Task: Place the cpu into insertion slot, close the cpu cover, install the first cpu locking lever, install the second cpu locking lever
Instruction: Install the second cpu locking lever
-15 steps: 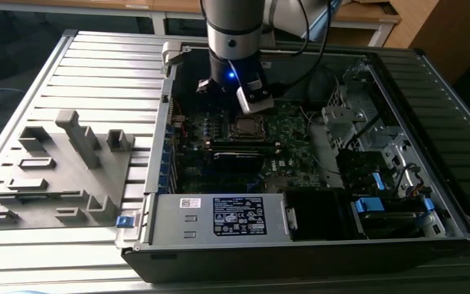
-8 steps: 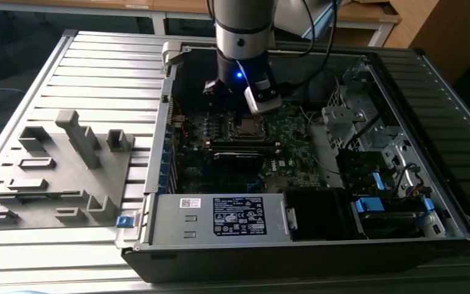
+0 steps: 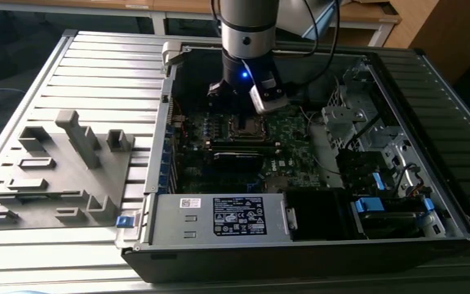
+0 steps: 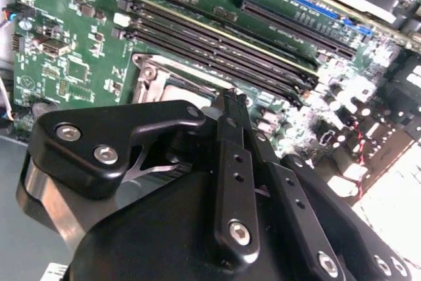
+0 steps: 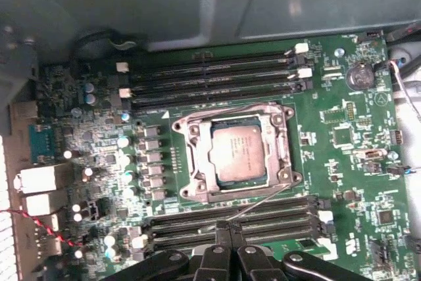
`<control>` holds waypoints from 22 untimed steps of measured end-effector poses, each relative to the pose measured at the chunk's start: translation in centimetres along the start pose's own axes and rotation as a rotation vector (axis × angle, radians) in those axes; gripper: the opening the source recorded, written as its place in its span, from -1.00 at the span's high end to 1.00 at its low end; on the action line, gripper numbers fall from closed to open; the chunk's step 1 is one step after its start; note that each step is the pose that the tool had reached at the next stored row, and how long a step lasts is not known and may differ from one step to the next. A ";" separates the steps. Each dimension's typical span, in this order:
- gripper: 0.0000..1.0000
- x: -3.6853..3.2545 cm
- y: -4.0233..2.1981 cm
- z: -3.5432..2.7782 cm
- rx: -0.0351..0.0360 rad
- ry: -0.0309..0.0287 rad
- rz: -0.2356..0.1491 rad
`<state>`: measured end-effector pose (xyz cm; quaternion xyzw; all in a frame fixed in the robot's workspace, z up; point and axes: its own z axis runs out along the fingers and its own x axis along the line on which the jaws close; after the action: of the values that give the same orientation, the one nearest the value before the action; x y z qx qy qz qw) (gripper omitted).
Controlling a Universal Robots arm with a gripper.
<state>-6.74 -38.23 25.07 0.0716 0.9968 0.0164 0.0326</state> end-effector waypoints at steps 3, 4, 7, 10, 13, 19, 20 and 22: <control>0.79 -0.35 0.05 0.12 0.0000 0.0000 0.000; 0.79 -0.36 0.05 0.20 0.0003 0.0000 0.000; 0.79 -0.35 0.04 0.63 0.0003 0.0000 0.000; 0.79 -0.32 0.02 1.08 0.0005 -0.0001 0.000; 0.79 -0.30 0.02 1.32 0.0008 -0.0001 0.000; 0.79 0.10 -0.06 1.71 0.0011 -0.0001 0.000; 0.79 0.10 -0.06 1.71 0.0012 0.0000 0.000; 0.79 0.10 -0.05 1.73 0.0009 -0.0001 0.000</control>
<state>-6.73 -38.22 23.34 0.0715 0.9968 0.0159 0.0326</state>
